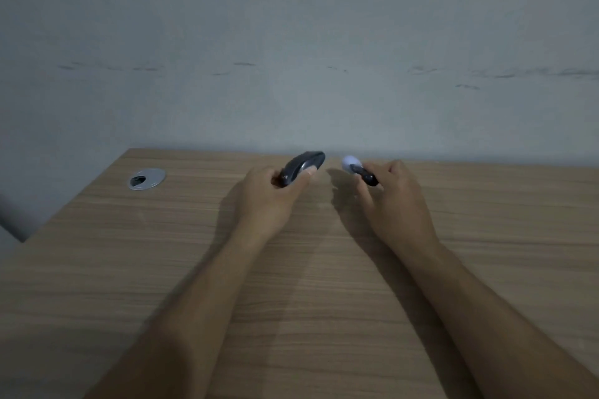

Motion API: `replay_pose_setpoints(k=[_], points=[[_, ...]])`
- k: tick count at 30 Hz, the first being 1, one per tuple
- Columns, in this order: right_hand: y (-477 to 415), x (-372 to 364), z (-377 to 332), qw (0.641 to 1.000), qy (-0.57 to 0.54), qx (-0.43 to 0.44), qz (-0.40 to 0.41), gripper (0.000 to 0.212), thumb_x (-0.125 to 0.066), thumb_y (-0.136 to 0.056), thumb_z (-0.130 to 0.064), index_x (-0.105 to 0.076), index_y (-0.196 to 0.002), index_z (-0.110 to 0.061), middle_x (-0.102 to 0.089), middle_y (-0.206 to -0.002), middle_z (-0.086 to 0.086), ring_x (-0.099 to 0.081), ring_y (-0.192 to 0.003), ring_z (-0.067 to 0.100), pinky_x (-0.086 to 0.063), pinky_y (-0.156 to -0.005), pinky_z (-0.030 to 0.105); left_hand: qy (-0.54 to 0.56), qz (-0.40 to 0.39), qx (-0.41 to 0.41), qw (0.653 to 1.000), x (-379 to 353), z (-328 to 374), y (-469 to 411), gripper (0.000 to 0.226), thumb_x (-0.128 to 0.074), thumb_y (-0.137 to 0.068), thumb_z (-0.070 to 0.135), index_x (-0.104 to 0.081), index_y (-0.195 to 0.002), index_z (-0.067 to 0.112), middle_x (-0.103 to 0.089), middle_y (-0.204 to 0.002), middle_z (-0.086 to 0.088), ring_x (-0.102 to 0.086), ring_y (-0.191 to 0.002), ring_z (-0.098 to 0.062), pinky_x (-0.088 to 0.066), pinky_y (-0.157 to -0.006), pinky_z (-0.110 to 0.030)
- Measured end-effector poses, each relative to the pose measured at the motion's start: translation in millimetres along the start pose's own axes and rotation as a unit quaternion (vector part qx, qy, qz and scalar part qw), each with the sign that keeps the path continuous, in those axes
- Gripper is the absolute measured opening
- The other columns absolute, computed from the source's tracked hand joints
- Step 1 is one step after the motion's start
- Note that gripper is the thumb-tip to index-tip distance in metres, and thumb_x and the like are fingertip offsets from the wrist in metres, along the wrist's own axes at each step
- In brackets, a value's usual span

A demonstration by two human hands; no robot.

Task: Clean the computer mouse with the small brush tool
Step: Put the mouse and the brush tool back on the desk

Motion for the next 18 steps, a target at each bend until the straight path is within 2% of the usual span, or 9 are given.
replay_pose_setpoints(k=[2,3,5,8,12,15,17,18], points=[[0.8,-2.7,2.4,0.996,0.066,-0.028,-0.052,0.034,-0.064,-0.103,-0.041,-0.077,-0.13,-0.025,-0.056,-0.104,0.0,-0.062,-0.11,0.033,-0.056,-0.094,0.045,-0.051,0.039,-0.03,0.997,-2.5,-1.2,0.1,0.058,-0.077,-0.089,0.07,-0.074,-0.085,0.012,-0.07,-0.091,-0.003,-0.064,-0.087,-0.018,-0.035,-0.057,-0.019],[2.7,-3.8,0.9,0.992,0.092,-0.037,-0.082,0.036,-0.063,-0.104,-0.042,-0.074,-0.134,-0.026,-0.057,-0.111,0.001,-0.059,-0.116,0.032,-0.055,-0.098,0.05,-0.061,0.053,-0.05,0.995,-5.9,-2.8,-1.4,0.054,-0.079,-0.087,0.07,-0.071,-0.084,0.016,-0.068,-0.095,0.0,-0.063,-0.095,-0.02,-0.036,-0.064,-0.025],[7.6,-3.5,-3.5,0.981,0.144,-0.044,-0.118,0.037,-0.06,-0.105,-0.044,-0.068,-0.139,-0.031,-0.059,-0.124,0.001,-0.054,-0.125,0.029,-0.05,-0.101,0.051,-0.072,0.054,-0.079,0.993,-13.6,-6.6,-4.4,0.049,-0.084,-0.084,0.066,-0.063,-0.083,0.022,-0.064,-0.099,0.002,-0.059,-0.107,-0.025,-0.036,-0.08,-0.031],[14.6,-0.7,-7.0,0.972,0.189,-0.049,-0.129,0.038,-0.056,-0.105,-0.049,-0.063,-0.139,-0.034,-0.057,-0.128,-0.001,-0.052,-0.129,0.027,-0.044,-0.1,0.051,-0.097,0.04,-0.078,0.991,-19.9,-11.2,-6.1,0.052,-0.084,-0.083,0.067,-0.058,-0.094,0.023,-0.059,-0.111,-0.002,-0.05,-0.12,-0.027,-0.04,-0.099,-0.037],[20.4,-3.5,-5.7,0.962,0.22,-0.055,-0.154,0.045,-0.049,-0.105,-0.058,-0.058,-0.144,-0.036,-0.057,-0.132,-0.002,-0.051,-0.131,0.026,-0.042,-0.104,0.052,-0.213,0.029,-0.047,0.976,-22.5,-15.1,-4.5,0.072,-0.068,-0.082,0.086,-0.063,-0.111,0.02,-0.055,-0.128,-0.002,-0.047,-0.132,-0.028,-0.039,-0.107,-0.042],[18.5,0.2,-8.8,0.957,0.234,-0.057,-0.163,0.053,-0.046,-0.105,-0.065,-0.056,-0.147,-0.035,-0.058,-0.136,0.0,-0.05,-0.133,0.027,-0.044,-0.106,0.053,-0.209,0.013,-0.031,0.977,-20.6,-12.7,-4.1,0.084,-0.057,-0.078,0.098,-0.061,-0.116,0.023,-0.052,-0.132,0.002,-0.045,-0.136,-0.024,-0.036,-0.11,-0.046],[18.4,3.3,-13.8,0.955,0.234,-0.062,-0.17,0.057,-0.045,-0.103,-0.07,-0.056,-0.145,-0.033,-0.056,-0.138,0.002,-0.05,-0.134,0.028,-0.046,-0.105,0.055,-0.185,0.006,-0.034,0.982,-14.0,-13.1,-9.4,0.079,-0.045,-0.089,0.094,-0.062,-0.123,0.025,-0.053,-0.137,0.002,-0.044,-0.139,-0.023,-0.033,-0.114,-0.049],[17.8,5.4,-17.6,0.957,0.228,-0.064,-0.166,0.059,-0.046,-0.102,-0.071,-0.057,-0.144,-0.031,-0.055,-0.14,0.004,-0.05,-0.134,0.029,-0.047,-0.105,0.056,-0.175,0.004,-0.045,0.984,-8.0,-12.2,-10.9,0.072,-0.037,-0.1,0.085,-0.062,-0.132,0.026,-0.054,-0.141,0.001,-0.045,-0.143,-0.024,-0.031,-0.117,-0.051]])
Point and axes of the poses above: each hand's wrist, its own y-axis away from the middle knuckle, its own x-axis out of the back of the hand, z = x × y, the point moved 5 cm from there along -y, towards the middle knuckle
